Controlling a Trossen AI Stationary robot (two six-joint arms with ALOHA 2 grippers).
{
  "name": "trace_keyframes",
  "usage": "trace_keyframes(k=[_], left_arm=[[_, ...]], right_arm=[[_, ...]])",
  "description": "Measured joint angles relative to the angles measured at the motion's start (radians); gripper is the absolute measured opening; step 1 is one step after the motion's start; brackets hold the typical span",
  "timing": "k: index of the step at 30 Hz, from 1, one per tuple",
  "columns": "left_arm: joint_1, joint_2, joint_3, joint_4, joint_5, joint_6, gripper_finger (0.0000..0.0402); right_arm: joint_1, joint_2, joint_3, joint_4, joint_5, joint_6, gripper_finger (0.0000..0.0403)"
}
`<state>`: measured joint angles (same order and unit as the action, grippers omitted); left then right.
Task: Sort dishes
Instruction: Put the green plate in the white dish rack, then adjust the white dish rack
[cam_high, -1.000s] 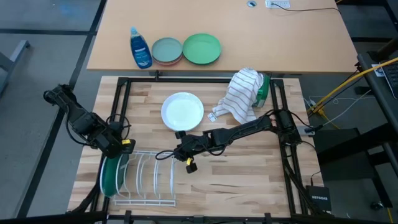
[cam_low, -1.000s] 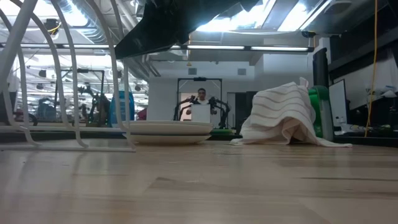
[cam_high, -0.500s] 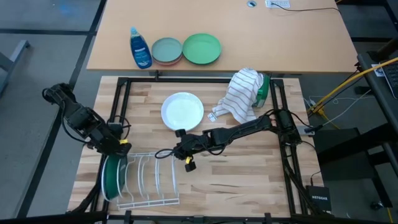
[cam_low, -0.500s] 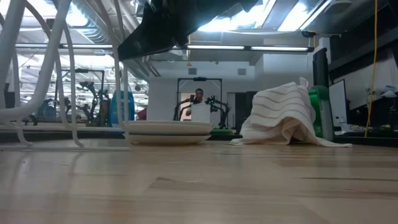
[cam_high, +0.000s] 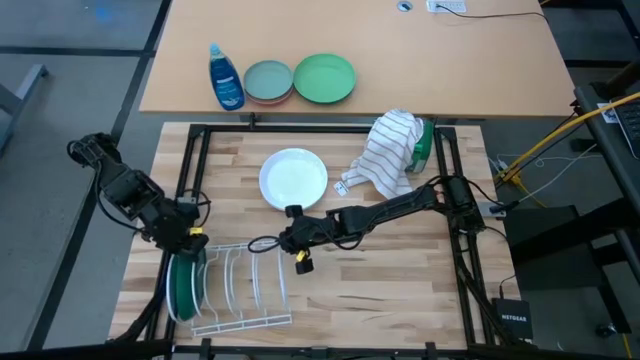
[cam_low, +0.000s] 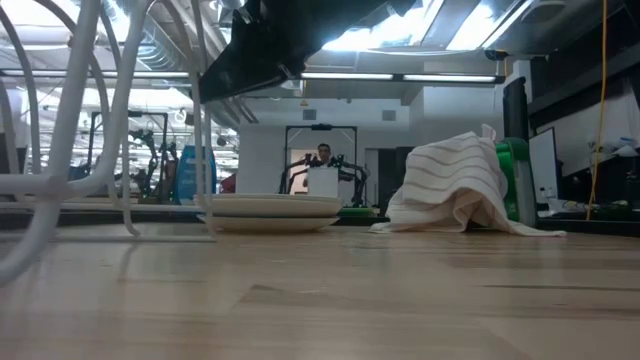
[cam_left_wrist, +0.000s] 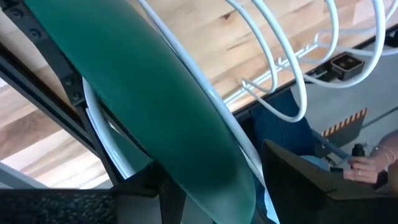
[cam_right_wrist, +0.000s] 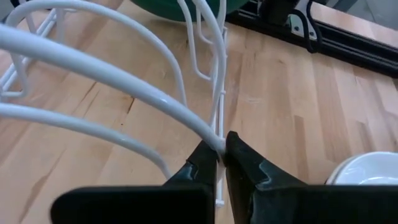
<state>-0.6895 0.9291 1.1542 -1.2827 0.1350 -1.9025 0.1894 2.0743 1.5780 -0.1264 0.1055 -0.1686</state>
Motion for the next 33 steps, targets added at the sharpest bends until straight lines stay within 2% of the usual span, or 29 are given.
trace_keyframes(k=[13,20,33], left_arm=[[0.0,-0.041,0.001,0.014,0.022,0.018,0.0182],[0.0,-0.043,0.001,0.021,0.184,-0.006,0.0182],[0.0,-0.046,0.061,0.017,0.202,0.066,0.0182]], right_arm=[[0.0,-0.001,0.0,-0.007,0.008,0.045,0.0016],[-0.001,-0.001,0.0,-0.007,0.004,0.043,0.0016],[0.0,-0.001,-0.001,-0.009,0.03,0.069,0.0016]])
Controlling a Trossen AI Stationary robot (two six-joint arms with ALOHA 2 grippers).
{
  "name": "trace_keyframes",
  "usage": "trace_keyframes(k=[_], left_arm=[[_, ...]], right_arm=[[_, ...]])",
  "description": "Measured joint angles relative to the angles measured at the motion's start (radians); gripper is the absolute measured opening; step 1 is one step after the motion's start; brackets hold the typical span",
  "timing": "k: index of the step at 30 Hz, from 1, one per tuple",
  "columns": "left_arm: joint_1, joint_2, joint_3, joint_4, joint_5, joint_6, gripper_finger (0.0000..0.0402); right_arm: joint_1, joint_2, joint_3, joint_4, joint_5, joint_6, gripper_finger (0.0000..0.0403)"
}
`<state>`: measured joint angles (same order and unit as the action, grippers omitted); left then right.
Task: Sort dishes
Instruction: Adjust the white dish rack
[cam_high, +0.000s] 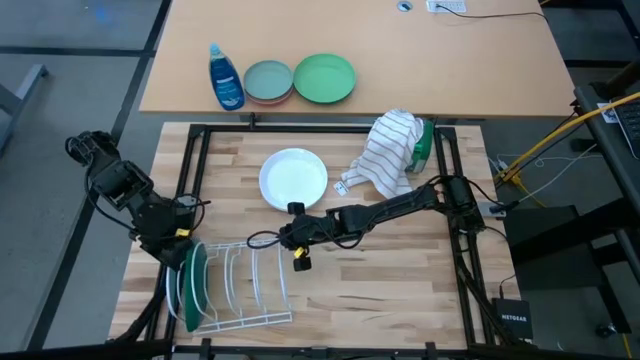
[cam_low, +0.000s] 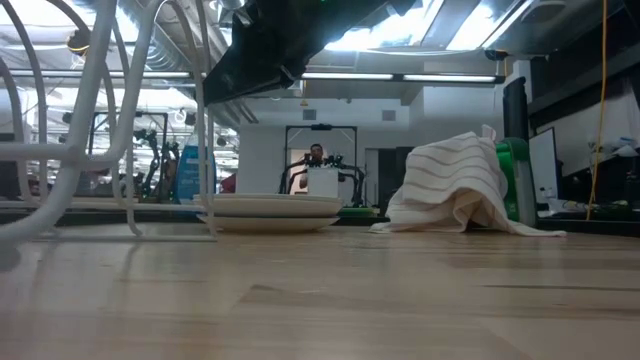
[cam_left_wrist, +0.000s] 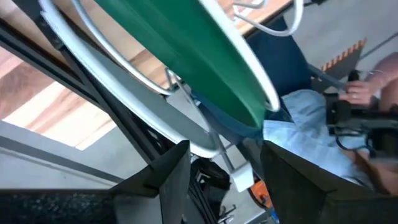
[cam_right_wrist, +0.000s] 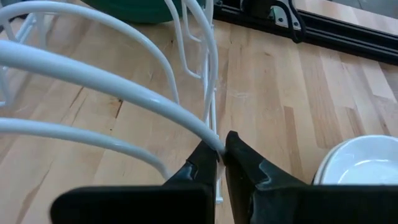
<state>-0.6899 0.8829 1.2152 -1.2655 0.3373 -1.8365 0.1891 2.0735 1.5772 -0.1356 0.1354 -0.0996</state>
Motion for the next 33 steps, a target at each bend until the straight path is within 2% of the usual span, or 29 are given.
trace_keyframes(k=[13,22,28,33], left_arm=[[-0.007,0.04,0.014,0.113,0.001,-0.028,0.0182],[-0.101,0.057,0.014,0.02,0.004,-0.15,0.0182],[-0.161,0.072,0.014,-0.109,0.005,-0.285,0.0182],[-0.184,0.094,0.014,-0.101,-0.032,-0.306,0.0182]], right_arm=[[0.0,0.0,-0.001,-0.001,0.012,0.003,0.0017],[0.0,0.001,-0.001,-0.001,0.012,0.003,0.0017],[0.0,0.001,-0.001,-0.001,0.012,0.002,0.0017],[0.001,0.002,-0.001,-0.003,0.014,-0.003,0.0017]])
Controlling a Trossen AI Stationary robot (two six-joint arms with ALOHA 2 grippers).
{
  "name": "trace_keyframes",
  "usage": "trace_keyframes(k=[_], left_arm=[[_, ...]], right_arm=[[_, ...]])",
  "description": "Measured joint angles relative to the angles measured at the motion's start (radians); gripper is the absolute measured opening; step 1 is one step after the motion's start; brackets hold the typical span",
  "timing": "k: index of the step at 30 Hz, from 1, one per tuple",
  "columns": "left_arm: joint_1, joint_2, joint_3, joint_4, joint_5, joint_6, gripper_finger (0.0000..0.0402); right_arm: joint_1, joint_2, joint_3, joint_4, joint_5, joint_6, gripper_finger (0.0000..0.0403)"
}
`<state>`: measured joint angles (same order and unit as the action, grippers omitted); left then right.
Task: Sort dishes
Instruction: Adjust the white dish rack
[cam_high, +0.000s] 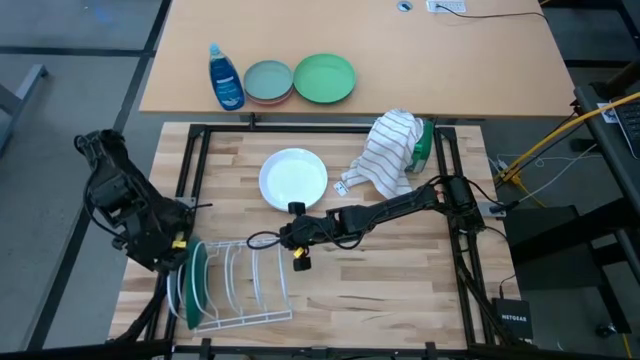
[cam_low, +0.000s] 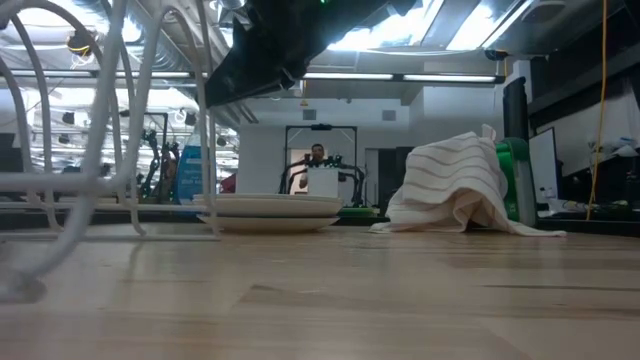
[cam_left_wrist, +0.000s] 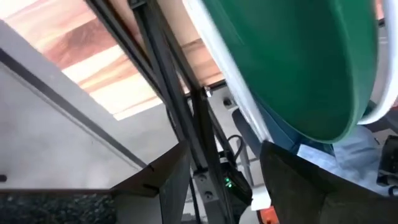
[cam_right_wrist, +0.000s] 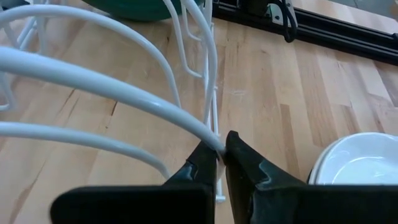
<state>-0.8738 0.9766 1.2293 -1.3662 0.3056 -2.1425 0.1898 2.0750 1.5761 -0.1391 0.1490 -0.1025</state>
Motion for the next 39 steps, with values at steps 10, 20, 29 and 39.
trace_keyframes(k=[10,20,29,39], left_arm=[[0.0,0.03,0.001,0.021,-0.015,-0.005,0.0182],[0.001,-0.004,-0.002,0.077,-0.057,-0.008,0.0182],[0.001,0.049,-0.002,-0.002,-0.076,-0.042,0.0182],[0.001,0.166,-0.002,-0.066,-0.084,0.038,0.0138]], right_arm=[[0.0,0.0,0.0,-0.001,0.001,0.001,0.0017],[0.0,0.0,0.0,0.001,0.001,0.005,0.0017],[0.0,0.0,0.0,0.002,0.001,0.005,0.0017],[0.0,0.0,0.0,0.005,0.017,-0.001,0.0017]])
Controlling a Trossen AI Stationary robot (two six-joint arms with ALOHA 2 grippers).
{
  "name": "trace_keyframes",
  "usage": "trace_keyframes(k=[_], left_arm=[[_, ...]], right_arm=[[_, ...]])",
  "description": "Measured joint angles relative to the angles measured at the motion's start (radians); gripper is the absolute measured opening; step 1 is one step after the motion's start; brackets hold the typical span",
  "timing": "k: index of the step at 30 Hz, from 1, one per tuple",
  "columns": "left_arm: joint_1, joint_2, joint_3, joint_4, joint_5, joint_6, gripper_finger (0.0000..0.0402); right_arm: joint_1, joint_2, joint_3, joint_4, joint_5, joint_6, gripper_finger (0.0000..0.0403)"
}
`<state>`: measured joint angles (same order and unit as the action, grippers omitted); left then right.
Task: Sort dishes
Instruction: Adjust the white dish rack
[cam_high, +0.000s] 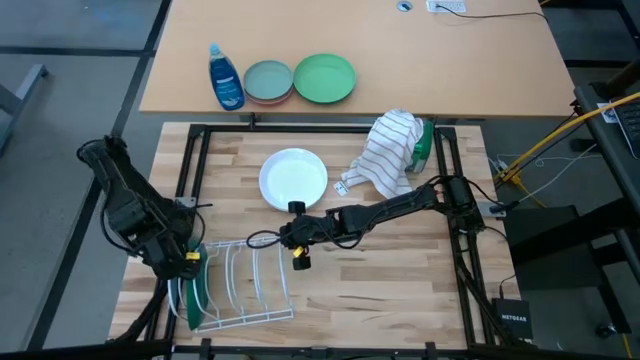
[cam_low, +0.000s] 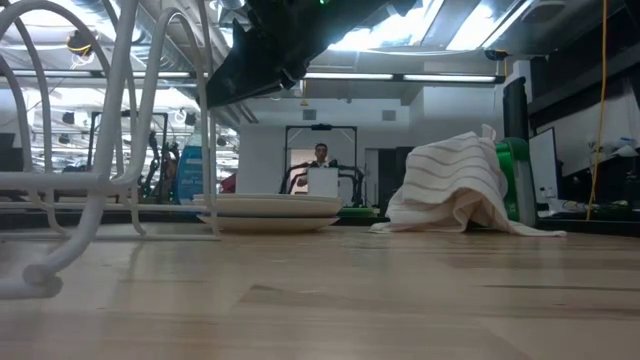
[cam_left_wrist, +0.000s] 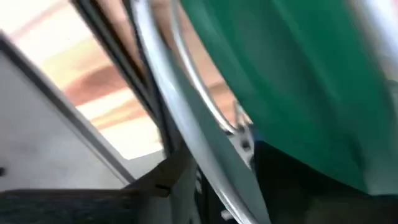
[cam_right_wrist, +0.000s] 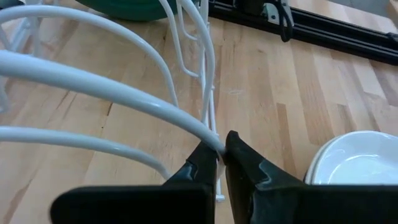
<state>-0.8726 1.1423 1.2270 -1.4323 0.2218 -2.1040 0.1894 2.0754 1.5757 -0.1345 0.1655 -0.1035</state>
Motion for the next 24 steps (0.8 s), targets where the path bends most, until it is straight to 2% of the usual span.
trace_keyframes(k=[4,9,12,15,24], left_arm=[[0.001,0.035,0.002,-0.051,-0.004,0.042,0.0079],[0.004,0.042,0.004,-0.129,-0.063,-0.033,0.0022],[0.004,0.037,0.002,-0.159,-0.101,-0.044,0.0015],[0.003,0.029,-0.005,-0.149,-0.132,-0.043,0.0024],[0.013,0.033,-0.005,-0.145,-0.207,-0.094,0.0025]], right_arm=[[0.002,0.0,0.0,0.003,0.064,-0.023,0.0017],[0.004,-0.003,0.0,-0.004,0.07,-0.029,0.0017],[0.005,-0.005,0.0,-0.008,0.071,-0.032,0.0017],[0.004,-0.006,0.0,-0.017,0.084,-0.033,0.0017],[0.002,-0.008,0.0,-0.056,0.186,-0.076,0.0017]])
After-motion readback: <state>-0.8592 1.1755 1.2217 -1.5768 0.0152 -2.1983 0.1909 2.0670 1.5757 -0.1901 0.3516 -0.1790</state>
